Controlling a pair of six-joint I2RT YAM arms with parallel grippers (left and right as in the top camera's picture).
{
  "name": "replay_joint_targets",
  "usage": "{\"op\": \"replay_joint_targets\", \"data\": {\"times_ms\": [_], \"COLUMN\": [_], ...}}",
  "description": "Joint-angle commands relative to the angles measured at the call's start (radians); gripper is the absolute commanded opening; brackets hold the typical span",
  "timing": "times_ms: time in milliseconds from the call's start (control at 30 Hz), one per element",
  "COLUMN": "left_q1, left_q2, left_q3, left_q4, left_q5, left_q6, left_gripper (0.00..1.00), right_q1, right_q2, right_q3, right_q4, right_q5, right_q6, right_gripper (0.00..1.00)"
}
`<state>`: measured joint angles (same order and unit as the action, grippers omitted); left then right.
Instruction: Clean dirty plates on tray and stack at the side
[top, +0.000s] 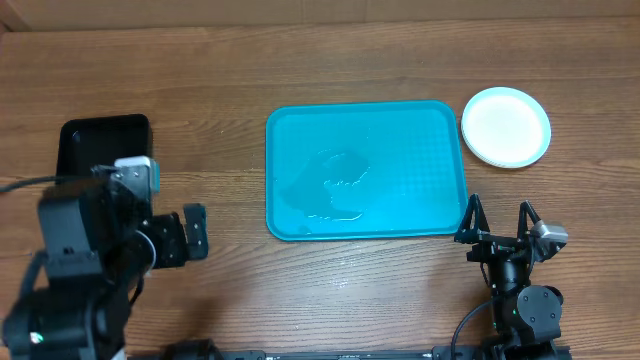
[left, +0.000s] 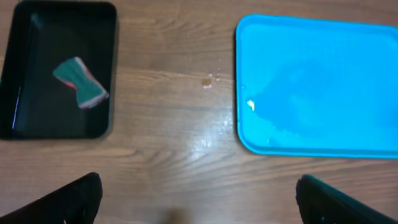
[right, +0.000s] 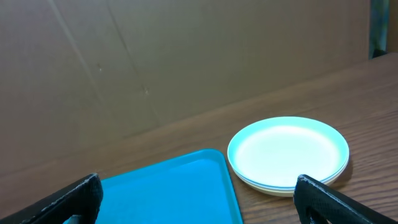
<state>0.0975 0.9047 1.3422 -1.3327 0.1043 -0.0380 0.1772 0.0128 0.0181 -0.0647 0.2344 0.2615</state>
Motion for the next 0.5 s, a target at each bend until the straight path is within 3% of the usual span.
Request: {"op": "replay_joint_targets", "data": {"times_ms": [0,100,467], "left_q1": [-0.007,-0.007,-0.007], "left_q2": [-0.107,-0.197,-0.472], "left_q3": [-0.139,-0.279,-0.686], "left_q4": [0.093,0.223,0.581], "left_q5": [0.018,0.071,0.123], "left_q6": [0.146,0.214,0.217], "left_gripper": [1.00,1.00,1.00], "right_q1": [-0.003,-0.003,-0.003], "right_q2": [-0.010,-0.010,-0.010], "right_q3": [-0.010,-0.010,-0.010], "right_q4": [0.004,0.004,0.004], "right_q5": [-0.003,-0.003,-0.003], "right_q6": [-0.003,-0.004,-0.003], "right_gripper": [1.00,1.00,1.00]}}
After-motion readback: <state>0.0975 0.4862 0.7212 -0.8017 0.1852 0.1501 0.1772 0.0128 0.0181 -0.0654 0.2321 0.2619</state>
